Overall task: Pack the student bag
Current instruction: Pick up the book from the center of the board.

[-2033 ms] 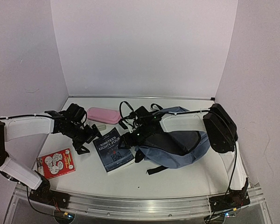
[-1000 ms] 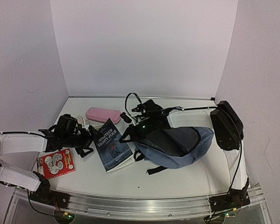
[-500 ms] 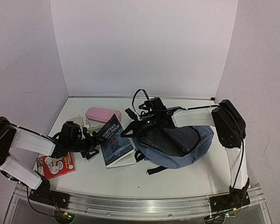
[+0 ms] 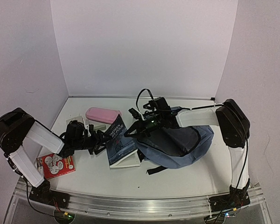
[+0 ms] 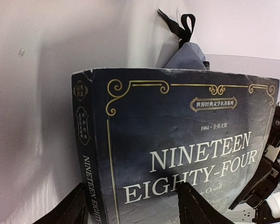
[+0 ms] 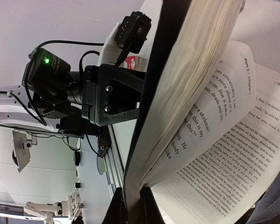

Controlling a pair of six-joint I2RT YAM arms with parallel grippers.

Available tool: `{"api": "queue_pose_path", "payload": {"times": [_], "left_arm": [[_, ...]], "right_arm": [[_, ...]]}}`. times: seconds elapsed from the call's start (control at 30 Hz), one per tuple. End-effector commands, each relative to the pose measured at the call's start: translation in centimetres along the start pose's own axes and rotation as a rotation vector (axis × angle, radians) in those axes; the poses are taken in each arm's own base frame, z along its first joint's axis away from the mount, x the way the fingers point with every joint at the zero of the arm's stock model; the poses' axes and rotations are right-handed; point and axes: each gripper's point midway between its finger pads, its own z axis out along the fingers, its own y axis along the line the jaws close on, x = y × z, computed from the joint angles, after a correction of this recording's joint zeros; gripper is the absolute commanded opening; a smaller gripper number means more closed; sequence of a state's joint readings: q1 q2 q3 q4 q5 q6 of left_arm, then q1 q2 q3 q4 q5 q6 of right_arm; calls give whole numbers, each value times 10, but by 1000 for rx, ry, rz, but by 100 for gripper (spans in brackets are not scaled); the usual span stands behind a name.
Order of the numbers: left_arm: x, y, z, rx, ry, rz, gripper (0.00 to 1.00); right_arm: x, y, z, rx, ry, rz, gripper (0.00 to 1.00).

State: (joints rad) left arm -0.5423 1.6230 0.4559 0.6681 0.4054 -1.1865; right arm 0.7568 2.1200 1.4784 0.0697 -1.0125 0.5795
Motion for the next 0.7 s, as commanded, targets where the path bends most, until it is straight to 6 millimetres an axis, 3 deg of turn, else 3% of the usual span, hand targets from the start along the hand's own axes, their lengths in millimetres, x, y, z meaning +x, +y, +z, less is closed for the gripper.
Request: {"api": "queue_pose_path", "payload": {"times": [0.0,0.1,0.27,0.47,0.63,0.67], "left_arm": [[-2,-34,6,133,24,25,67],[7,-35,9,180,50,12,67],[28,-55,23,258,133,35,56],[25,-86,23,303,119,76,27],[13,-124,-2,287,64,151,2],[11,-132,-9,270,53,171,0]], "right_arm": [[-30,64,-29,-124,-80,-183,0],[-36,65,-33,-126,-90,-188,0],[-39,53,-38,-115,-97,-175,0],[-35,44,-40,-87,-104,-180,0],[-35,39,-47,-53,-125,-180,0],[-37,38,-50,-41,-133,-183,7]]}}
